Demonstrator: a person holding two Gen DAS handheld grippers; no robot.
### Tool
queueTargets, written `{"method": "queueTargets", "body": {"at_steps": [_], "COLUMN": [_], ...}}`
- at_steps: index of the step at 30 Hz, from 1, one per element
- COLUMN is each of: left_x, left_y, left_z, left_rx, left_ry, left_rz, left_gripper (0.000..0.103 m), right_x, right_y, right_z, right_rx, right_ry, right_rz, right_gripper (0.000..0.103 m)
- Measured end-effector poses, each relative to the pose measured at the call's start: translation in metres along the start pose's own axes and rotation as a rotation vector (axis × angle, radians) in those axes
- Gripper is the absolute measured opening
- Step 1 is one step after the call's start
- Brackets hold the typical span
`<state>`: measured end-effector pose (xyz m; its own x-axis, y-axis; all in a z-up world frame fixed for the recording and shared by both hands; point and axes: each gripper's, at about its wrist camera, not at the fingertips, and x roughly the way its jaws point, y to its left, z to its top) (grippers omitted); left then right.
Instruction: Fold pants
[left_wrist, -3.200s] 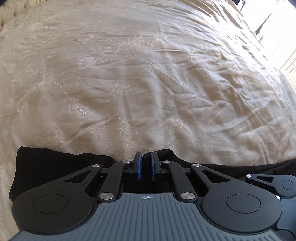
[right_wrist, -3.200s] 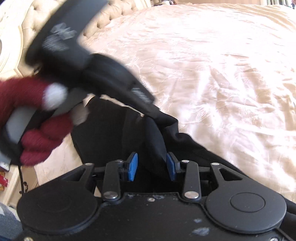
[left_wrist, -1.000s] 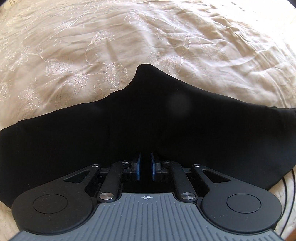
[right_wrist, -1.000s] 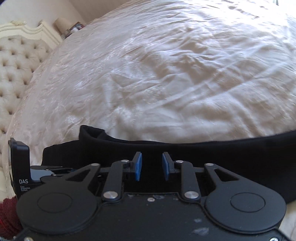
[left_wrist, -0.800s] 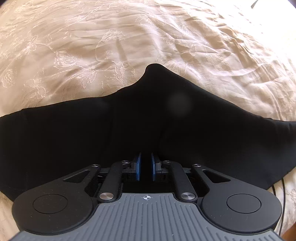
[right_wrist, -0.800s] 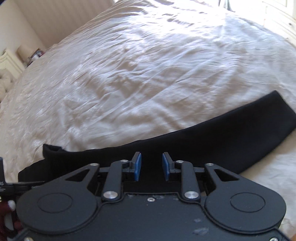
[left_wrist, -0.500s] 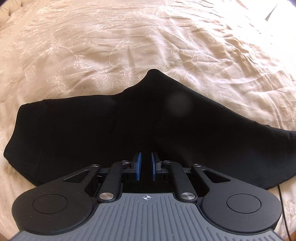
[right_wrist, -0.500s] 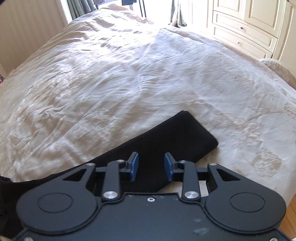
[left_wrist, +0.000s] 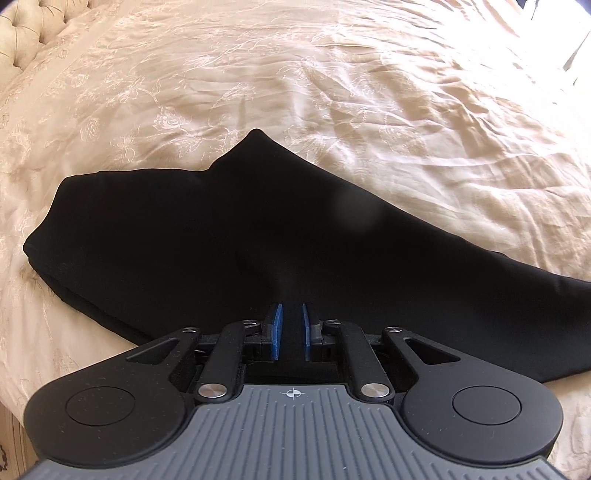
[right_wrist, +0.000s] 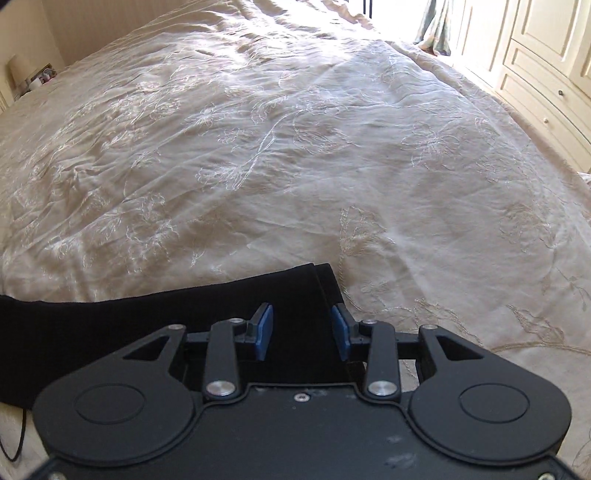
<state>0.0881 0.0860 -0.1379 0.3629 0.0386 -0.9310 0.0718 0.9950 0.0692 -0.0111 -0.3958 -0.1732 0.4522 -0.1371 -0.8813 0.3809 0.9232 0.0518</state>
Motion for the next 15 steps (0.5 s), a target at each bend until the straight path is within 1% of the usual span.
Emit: {"method": "queueTargets", "body": {"at_steps": [1,2,3,4,6,7,8,10,11,12,13,15], "left_x": [-0.002,-0.003,-0.004,-0.004,-0.004,-0.004,-0.005,-0.007,-0.007,-0.008,-0.008,-0.007], "left_y": [-0.003,-0.006,-0.008,-0.009,-0.013,-0.014,-0.015,-0.015,-0.015,-0.015,-0.015,-0.015], "left_z": [-0.001,-0.002,-0.002,-0.003,-0.004,-0.005,-0.005,-0.006,-0.006,-0.007,-0.007,-0.007], "left_rx": [0.002,0.003,0.005,0.005,0.007,0.01,0.012,0.01,0.007,0.005,0.003,0.004], "left_ry": [-0.002,-0.004,-0.005,-0.006,-0.003,-0.003,-0.003,-0.004,-0.005,-0.006,-0.006,-0.002], "left_rz": [0.002,0.003,0.004,0.006,0.007,0.009,0.012,0.016,0.016,0.016,0.016,0.016], "left_gripper": [0.011,0.011,0.011,0.011,0.011,0.011,0.011,0.011,0.011,0.011,0.011,0.011], "right_x": [0.004,0.006,0.007,0.004,0.001,0.002,0.004,0.004,0.0,-0.005,-0.009,-0.02], "right_y": [-0.001,0.0,0.002,0.003,0.0,-0.008,-0.017,-0.032,-0.039,-0.043,-0.044,-0.044], "right_z": [0.0,0.0,-0.001,-0.002,-0.007,-0.008,-0.008,-0.009,-0.01,-0.009,-0.009,-0.006], "right_rx": [-0.014,-0.034,-0.061,-0.085,-0.101,-0.065,-0.015,0.07,0.105,0.121,0.124,0.104], "right_ry": [0.017,0.043,0.057,0.054,0.034,0.035,0.038,0.029,0.004,-0.021,-0.041,-0.092], "right_rz": [0.01,0.016,0.024,0.015,-0.059,-0.085,-0.086,-0.04,-0.014,0.009,0.024,0.067], "right_gripper": [0.034,0.028,0.005,0.001,0.001,0.001,0.001,0.01,0.012,0.016,0.023,0.031]}}
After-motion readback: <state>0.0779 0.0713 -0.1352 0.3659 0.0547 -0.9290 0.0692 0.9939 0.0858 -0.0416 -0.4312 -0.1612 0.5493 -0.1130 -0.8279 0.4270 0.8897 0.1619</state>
